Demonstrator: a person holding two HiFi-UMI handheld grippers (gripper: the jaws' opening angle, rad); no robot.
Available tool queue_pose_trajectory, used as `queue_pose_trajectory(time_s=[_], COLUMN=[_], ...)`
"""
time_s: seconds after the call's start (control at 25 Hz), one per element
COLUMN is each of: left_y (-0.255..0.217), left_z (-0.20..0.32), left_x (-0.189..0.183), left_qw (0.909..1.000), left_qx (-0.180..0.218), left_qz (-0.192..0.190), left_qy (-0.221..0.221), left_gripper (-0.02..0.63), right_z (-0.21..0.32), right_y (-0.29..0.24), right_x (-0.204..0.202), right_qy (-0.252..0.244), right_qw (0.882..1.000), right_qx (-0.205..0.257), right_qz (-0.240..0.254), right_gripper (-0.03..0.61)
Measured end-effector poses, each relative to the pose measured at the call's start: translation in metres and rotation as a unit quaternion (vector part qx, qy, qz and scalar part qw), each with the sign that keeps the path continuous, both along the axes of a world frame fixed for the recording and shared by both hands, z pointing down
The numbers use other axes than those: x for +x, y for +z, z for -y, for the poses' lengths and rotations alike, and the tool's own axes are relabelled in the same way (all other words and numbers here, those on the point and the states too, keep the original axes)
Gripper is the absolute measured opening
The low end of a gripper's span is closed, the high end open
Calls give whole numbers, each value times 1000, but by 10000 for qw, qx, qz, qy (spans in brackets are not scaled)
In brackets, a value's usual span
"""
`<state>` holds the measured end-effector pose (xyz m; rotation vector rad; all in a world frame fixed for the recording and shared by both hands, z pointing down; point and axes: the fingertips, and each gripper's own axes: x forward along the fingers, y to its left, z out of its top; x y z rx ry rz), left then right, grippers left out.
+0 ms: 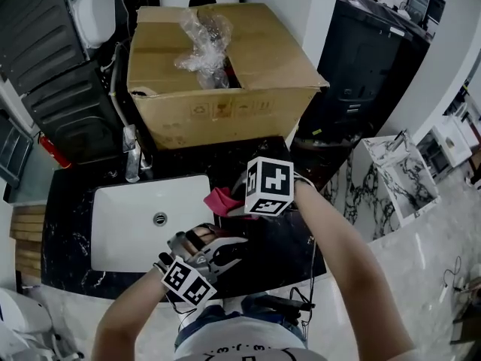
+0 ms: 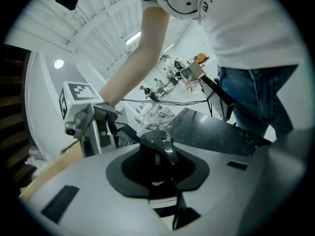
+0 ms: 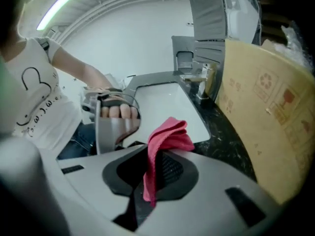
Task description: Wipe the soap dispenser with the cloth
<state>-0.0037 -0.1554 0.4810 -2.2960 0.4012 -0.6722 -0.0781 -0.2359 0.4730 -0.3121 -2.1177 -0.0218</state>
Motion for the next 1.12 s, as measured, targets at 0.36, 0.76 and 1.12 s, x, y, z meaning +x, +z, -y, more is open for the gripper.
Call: queue_pose_trajectory(time_s=[0.36, 0.76, 1.12], left_y=[4, 3, -13], left_z=[-8, -3, 48], left_x=[2, 1, -10], left_qw=[9995, 9998, 9722], left_qx=[176, 98, -1644], left_qz=[201, 126, -1137], left_qy=[162, 86, -1218], left_gripper=[100, 99, 103], right_z=[-24, 25, 71], right_y=[13, 55, 4], right_x=[-19, -16, 28], right_qy=[-208, 1109, 3029], right_qw=[9954, 9914, 9443], right_qx=[-556, -97, 1060], right_qz=[-753, -687, 727], right_gripper=[51, 51, 52])
